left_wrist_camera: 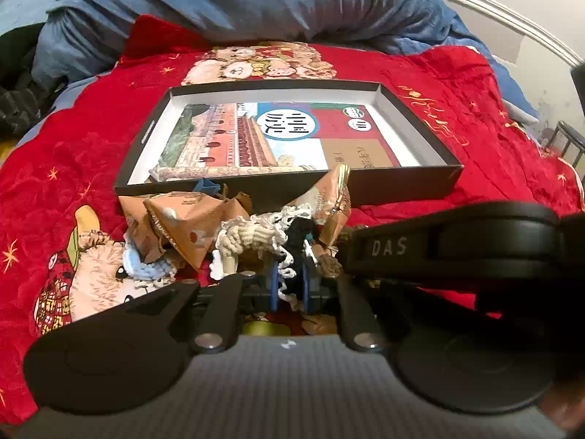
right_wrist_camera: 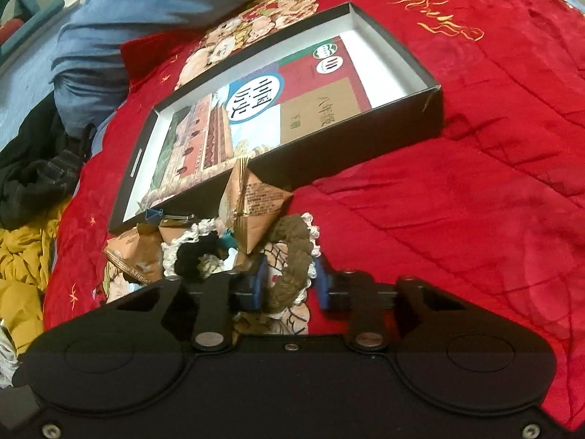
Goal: Organize objects
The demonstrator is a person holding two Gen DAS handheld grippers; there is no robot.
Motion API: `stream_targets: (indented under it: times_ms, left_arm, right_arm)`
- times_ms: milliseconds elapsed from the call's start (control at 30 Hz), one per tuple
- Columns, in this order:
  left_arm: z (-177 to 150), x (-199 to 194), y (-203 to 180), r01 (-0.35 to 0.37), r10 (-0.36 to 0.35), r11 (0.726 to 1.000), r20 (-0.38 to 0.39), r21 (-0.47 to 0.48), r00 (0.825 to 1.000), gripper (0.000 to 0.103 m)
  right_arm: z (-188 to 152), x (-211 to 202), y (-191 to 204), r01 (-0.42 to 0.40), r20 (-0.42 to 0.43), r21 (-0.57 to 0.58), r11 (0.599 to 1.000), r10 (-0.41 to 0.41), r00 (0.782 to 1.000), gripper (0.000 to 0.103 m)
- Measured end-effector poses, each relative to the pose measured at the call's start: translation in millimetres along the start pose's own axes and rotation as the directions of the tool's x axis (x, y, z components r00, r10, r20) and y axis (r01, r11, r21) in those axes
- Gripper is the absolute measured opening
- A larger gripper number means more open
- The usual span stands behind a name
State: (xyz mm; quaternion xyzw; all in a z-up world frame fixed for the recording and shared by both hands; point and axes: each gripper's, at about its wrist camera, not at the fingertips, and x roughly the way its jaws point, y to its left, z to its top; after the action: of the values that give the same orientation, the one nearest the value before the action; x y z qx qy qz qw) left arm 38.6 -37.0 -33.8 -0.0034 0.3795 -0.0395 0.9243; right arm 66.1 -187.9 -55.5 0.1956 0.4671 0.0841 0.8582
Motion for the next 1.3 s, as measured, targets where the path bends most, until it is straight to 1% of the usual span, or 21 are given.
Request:
stream_targets:
  times_ms: [33, 100, 200, 333, 400, 633, 800, 967, 1100, 1200, 1300]
  left_arm:
    - [-0.7, 1.3, -1.6, -0.005, 0.005, 1.0, -0.002, 0.008, 1.0, 0.017]
    - [-1.7, 3.7, -4.7, -0.013, 0.013, 1.0, 0.004, 0.021, 1.0, 0.016]
    - [-2.3, 3.0, -7.6, -0.015, 0.015, 1.0, 0.007, 0.026, 1.0, 0.014]
    - [-2.2, -6.3, -6.5, 0.009, -0.009, 1.0, 0.014, 0.01, 1.0, 0.013]
    - [-1.5, -10.7, -5.9, 0.024, -0.024, 1.0, 0.013, -0.002, 1.0, 0.012]
    - [3.4, -31.7, -7.9, 0.065, -0.064, 0.998, 0.067, -0.002, 0.996, 0.012]
    - [3.6, -45.0, -10.3, 0.078, -0.079, 0.997, 0.111, 0.012, 0.991, 0.012]
    - [-0.3, -62.1, -8.9, 0.095, -0.095, 0.995, 0.164, 0.007, 0.982, 0.012]
    - [-4.1, -75.8, -8.2, 0.125, -0.122, 0.992, 0.209, -0.002, 0.97, 0.012]
    - [-6.4, -80.3, -9.9, 0.129, -0.128, 0.992, 0.233, 0.008, 0.964, 0.012]
    - [-4.5, -78.7, -9.3, 0.129, -0.125, 0.992, 0.236, 0.0, 0.964, 0.012]
  right_arm:
    - [0.0, 0.0, 0.0, 0.002, -0.004, -0.001, 1.0, -0.002, 1.0, 0.021]
    - [-0.7, -1.1, -0.8, 0.002, -0.007, 0.0, 1.0, -0.002, 1.0, 0.015]
    - [-2.6, -3.7, -1.3, 0.002, 0.009, -0.006, 1.0, -0.002, 1.0, 0.013]
    - [-4.2, -10.3, 6.5, 0.029, 0.028, -0.05, 0.998, -0.027, 0.999, 0.012]
    - [-6.1, -17.9, 9.1, 0.03, 0.044, -0.064, 0.998, -0.027, 0.999, 0.012]
    - [-9.6, -43.8, 15.4, 0.027, 0.132, -0.088, 0.996, -0.015, 0.991, 0.012]
    - [-10.4, -59.7, 19.2, -0.02, 0.184, -0.107, 0.994, 0.04, 0.982, 0.012]
    - [-16.6, -78.8, 27.9, -0.065, 0.243, -0.138, 0.988, 0.098, 0.965, 0.012]
    - [-19.7, -94.6, 25.3, -0.104, 0.281, -0.118, 0.988, 0.134, 0.95, 0.012]
    - [-19.9, -101.3, 19.1, -0.132, 0.293, -0.097, 0.987, 0.155, 0.944, 0.012]
    - [-18.0, -103.0, 15.6, -0.146, 0.303, -0.082, 0.986, 0.165, 0.939, 0.012]
